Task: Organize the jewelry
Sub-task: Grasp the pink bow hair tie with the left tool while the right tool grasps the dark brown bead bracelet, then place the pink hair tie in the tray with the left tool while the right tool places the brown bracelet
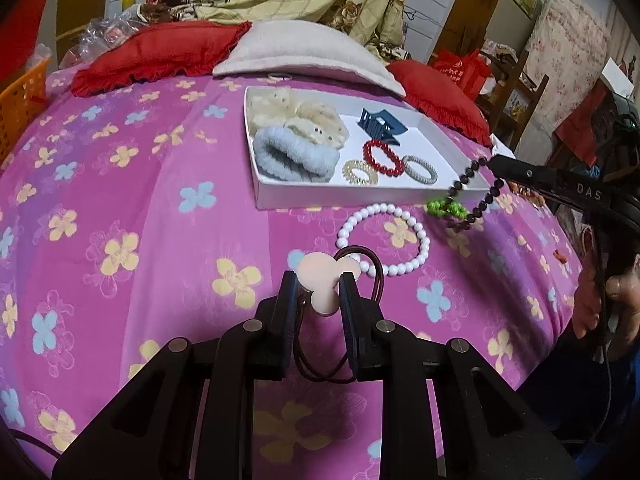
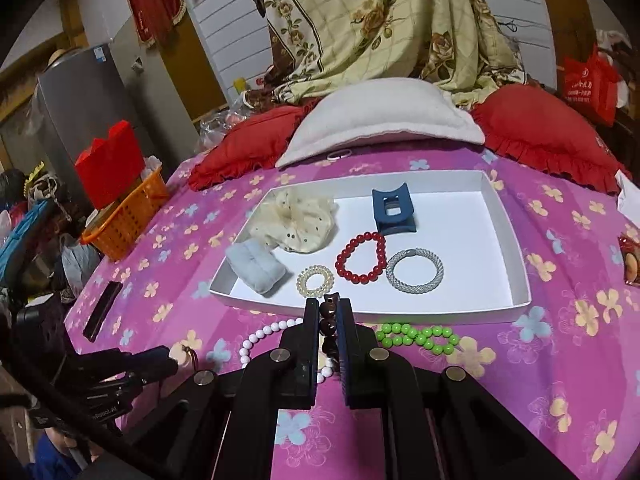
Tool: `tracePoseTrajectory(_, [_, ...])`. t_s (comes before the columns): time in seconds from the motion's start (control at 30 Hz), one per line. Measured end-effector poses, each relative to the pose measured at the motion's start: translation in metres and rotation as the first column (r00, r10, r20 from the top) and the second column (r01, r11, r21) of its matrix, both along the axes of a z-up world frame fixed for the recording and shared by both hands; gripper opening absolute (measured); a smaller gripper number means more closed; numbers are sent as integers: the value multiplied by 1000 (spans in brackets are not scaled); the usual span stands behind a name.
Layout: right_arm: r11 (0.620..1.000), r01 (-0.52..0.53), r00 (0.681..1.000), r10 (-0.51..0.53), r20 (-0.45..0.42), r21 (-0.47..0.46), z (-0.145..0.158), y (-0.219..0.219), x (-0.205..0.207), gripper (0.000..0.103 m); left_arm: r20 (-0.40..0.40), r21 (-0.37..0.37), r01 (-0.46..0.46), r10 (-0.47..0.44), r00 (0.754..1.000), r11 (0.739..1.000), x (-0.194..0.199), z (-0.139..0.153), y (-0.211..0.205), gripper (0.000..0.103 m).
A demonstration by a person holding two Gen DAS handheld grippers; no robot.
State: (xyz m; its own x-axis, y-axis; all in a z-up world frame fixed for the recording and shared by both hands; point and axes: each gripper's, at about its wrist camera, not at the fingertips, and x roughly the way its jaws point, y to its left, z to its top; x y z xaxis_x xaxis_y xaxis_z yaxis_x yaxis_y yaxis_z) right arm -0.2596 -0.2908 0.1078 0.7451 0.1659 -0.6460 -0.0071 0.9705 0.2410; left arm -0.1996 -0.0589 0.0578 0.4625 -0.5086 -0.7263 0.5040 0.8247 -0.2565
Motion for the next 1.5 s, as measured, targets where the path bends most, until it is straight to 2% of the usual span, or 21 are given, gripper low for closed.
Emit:
tracePoseTrajectory(0.17, [998, 16, 1000, -17, -13, -57, 3, 3, -4, 8, 37, -20, -11, 11, 999, 1000, -1, 15, -4, 20])
tracePoseTrajectory(0.33, [998, 30, 1000, -30, 1, -50, 6, 6, -16, 8, 70, -42, 10, -7, 998, 999, -6, 26, -11, 20])
tracePoseTrajectory(0.47, [997, 17, 1000, -17, 6, -82, 7, 13, -24, 8, 75, -36, 5, -2, 997, 999, -6, 28, -19, 20])
tracePoseTrajectory(0.7, [998, -3, 1000, 5, 30, -69, 16, 6, -24, 8, 74, -31, -13, 15, 997, 999, -5, 27, -23, 20])
tracePoseTrajectory(0.87, [999, -16, 999, 18, 48, -52, 11, -9, -8, 8, 65, -13, -45, 46, 997, 999, -1, 23, -24, 20])
tracePoseTrajectory(1.1, [1000, -2, 997, 2, 80, -6, 11, -47, 31, 8, 84, -34, -65, 68, 994, 997, 10, 50, -39, 20])
tracePoseTrajectory(1.33, [1000, -10, 995, 8, 103, 20, 14, -79, 68, 8, 87, -13, -48, 49, 995, 999, 57, 70, -87, 20])
tracePoseTrajectory(1.5, [996, -12, 998, 6, 69, 93, 3, -105, 101, 8, 57, 40, -58, 55, 997, 998, 101, 61, -134, 20])
